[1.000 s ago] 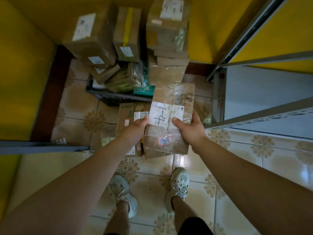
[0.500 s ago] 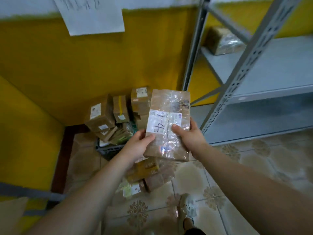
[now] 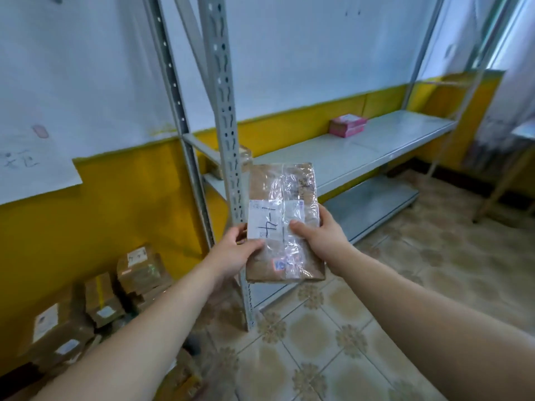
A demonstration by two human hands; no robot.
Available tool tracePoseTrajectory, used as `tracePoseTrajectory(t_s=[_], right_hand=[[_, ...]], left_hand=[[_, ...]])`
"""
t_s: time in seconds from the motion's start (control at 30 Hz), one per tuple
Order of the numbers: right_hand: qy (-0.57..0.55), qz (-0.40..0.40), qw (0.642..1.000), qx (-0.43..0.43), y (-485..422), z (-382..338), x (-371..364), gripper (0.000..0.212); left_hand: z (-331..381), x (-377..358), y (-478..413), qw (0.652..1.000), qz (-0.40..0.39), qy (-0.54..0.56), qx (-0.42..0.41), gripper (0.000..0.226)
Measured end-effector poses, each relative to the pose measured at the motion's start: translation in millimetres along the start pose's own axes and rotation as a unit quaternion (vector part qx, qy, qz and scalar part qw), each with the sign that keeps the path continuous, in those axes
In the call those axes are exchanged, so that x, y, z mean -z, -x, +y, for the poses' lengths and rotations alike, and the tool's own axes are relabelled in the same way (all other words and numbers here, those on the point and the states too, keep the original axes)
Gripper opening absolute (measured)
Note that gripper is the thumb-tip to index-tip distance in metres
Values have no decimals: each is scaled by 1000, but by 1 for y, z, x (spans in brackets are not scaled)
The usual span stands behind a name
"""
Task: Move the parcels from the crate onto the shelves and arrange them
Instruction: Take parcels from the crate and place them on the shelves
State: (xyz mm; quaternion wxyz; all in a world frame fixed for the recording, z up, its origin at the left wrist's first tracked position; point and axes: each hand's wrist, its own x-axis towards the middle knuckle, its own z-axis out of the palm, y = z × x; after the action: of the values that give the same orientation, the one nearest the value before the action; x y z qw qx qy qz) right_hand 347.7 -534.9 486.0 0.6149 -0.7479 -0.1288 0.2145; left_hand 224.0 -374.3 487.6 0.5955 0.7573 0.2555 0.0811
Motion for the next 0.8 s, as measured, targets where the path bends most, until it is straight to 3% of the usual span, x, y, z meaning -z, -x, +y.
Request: tracePoseTrajectory(t_s=[0.23, 0.37, 0.57, 0.8], right_hand=[[-1, 64, 998, 7, -27, -4, 168, 80], [-24, 87, 996, 7, -49, -11, 230, 77], [-35, 110, 993, 1, -112, -8, 272, 76], [-14, 113, 994, -4, -249, -11, 277, 92]], left_hand=[[76, -151, -47, 996, -67, 22, -47, 33], [109, -206, -75, 993, -93, 36, -58, 38], [128, -242, -142, 991, -110, 10, -70, 34], [128, -244, -273, 992, -112, -8, -49, 59]])
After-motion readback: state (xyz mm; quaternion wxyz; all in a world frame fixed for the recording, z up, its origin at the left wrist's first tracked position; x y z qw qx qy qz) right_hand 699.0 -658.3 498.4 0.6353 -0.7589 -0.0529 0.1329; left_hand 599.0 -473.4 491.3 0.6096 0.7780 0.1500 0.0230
